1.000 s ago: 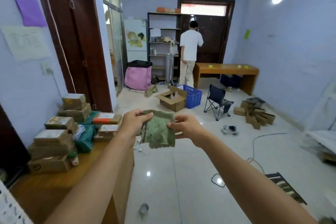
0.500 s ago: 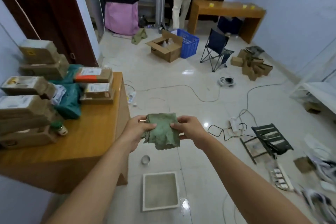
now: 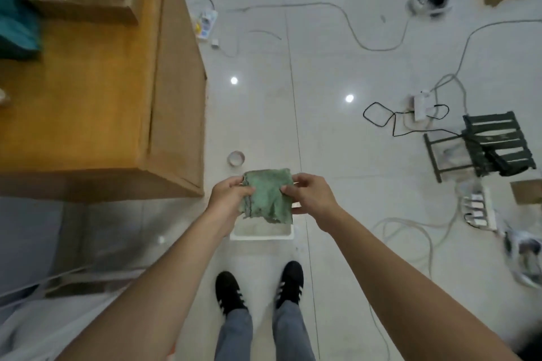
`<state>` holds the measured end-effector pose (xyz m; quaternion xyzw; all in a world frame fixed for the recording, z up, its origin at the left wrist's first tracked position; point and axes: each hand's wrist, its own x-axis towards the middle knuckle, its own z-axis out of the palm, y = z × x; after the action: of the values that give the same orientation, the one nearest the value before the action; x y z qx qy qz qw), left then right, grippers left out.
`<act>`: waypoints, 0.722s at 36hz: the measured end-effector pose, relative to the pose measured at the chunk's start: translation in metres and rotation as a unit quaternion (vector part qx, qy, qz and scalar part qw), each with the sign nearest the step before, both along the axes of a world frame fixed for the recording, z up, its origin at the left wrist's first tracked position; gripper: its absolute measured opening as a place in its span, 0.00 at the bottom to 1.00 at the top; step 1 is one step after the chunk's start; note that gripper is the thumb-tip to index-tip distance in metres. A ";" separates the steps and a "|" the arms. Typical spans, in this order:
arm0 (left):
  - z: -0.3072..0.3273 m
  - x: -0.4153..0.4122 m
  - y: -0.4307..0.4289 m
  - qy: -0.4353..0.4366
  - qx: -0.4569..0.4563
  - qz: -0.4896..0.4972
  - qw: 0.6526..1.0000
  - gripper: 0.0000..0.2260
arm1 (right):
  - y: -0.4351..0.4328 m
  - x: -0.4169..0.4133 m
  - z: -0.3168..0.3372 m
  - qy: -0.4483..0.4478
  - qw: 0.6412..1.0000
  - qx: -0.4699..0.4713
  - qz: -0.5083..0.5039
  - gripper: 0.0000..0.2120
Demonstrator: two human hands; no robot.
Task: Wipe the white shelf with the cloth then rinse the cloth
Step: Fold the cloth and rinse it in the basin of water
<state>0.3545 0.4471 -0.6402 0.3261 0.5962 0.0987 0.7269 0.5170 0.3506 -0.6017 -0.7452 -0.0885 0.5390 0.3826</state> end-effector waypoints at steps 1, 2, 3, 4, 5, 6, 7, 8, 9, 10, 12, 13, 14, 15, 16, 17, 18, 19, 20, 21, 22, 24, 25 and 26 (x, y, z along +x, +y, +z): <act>-0.023 0.002 -0.002 0.009 -0.007 0.000 1.000 0.11 | 0.000 0.001 -0.023 -0.003 1.000 -0.007 0.001 0.06; -0.045 0.004 -0.004 0.020 -0.014 0.000 1.000 0.10 | 0.000 0.001 -0.047 -0.006 1.000 -0.014 0.003 0.06; -0.068 0.006 -0.006 0.029 -0.022 0.004 0.999 0.09 | 0.000 0.001 -0.073 -0.010 1.000 -0.021 0.005 0.05; -0.091 0.008 -0.009 0.038 -0.032 0.011 0.999 0.09 | -0.001 0.001 -0.098 -0.013 0.999 -0.030 0.006 0.05; -0.114 0.009 -0.011 0.046 -0.042 0.017 0.998 0.08 | -0.001 0.000 -0.124 -0.017 0.999 -0.038 0.009 0.05; -0.139 0.012 -0.012 0.051 -0.051 0.021 0.997 0.08 | -0.001 -0.001 -0.150 -0.021 0.999 -0.044 0.012 0.05; -0.162 0.013 -0.016 0.056 -0.058 0.021 0.997 0.08 | -0.003 -0.003 -0.176 -0.023 0.998 -0.053 0.013 0.05; -0.187 0.012 -0.020 0.063 -0.063 0.020 0.996 0.07 | -0.006 -0.006 -0.201 -0.023 0.998 -0.062 0.011 0.05; -0.210 0.012 -0.023 0.071 -0.065 0.022 0.995 0.08 | -0.008 -0.009 -0.226 -0.022 0.997 -0.069 0.009 0.05; -0.233 0.012 -0.026 0.080 -0.066 0.025 0.994 0.08 | -0.011 -0.012 -0.250 -0.021 0.997 -0.077 0.007 0.05; -0.277 0.010 -0.033 0.098 -0.069 0.030 0.992 0.08 | -0.017 -0.018 -0.295 -0.013 0.996 -0.093 0.005 0.06; -0.296 0.009 -0.037 0.106 -0.070 0.031 0.991 0.08 | -0.020 -0.020 -0.315 -0.009 0.995 -0.099 0.001 0.06; -0.315 0.009 -0.040 0.112 -0.071 0.030 0.991 0.07 | -0.023 -0.023 -0.335 -0.006 0.994 -0.105 -0.004 0.06; -0.333 0.009 -0.043 0.116 -0.072 0.027 0.990 0.07 | -0.026 -0.025 -0.353 -0.002 0.994 -0.111 -0.009 0.05; -0.350 0.009 -0.045 0.121 -0.072 0.026 0.990 0.06 | -0.029 -0.028 -0.370 0.002 0.993 -0.116 -0.015 0.05; -0.365 0.011 -0.047 0.123 -0.072 0.028 0.989 0.06 | -0.031 -0.029 -0.386 0.006 0.992 -0.122 -0.021 0.05; -0.379 0.013 -0.048 0.122 -0.074 0.032 0.989 0.07 | -0.033 -0.030 -0.402 0.011 0.992 -0.125 -0.028 0.06; -0.393 0.016 -0.049 0.120 -0.078 0.034 0.989 0.08 | -0.033 -0.031 -0.416 0.016 0.991 -0.130 -0.033 0.07; -0.406 0.018 -0.049 0.117 -0.083 0.032 0.989 0.09 | -0.034 -0.031 -0.431 0.022 0.990 -0.131 -0.040 0.07; -0.419 0.021 -0.050 0.116 -0.088 0.027 0.989 0.09 | -0.034 -0.031 -0.445 0.026 0.990 -0.134 -0.043 0.06; -0.432 0.023 -0.050 0.114 -0.091 0.021 0.989 0.09 | -0.033 -0.032 -0.458 0.028 0.990 -0.135 -0.042 0.06; -0.455 0.028 -0.051 0.108 -0.088 0.001 0.990 0.08 | -0.030 -0.033 -0.483 0.025 0.989 -0.140 -0.031 0.07; -0.465 0.031 -0.052 0.103 -0.088 -0.006 0.991 0.08 | -0.029 -0.032 -0.496 0.028 0.989 -0.141 -0.029 0.10; -0.475 0.033 -0.051 0.098 -0.090 -0.009 0.991 0.07 | -0.028 -0.032 -0.508 0.032 0.989 -0.140 -0.026 0.12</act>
<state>0.3879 0.3958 -1.1149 0.2732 0.6678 0.0058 0.6923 0.4846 0.3226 -1.1102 -0.7757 0.0195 0.5597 0.2910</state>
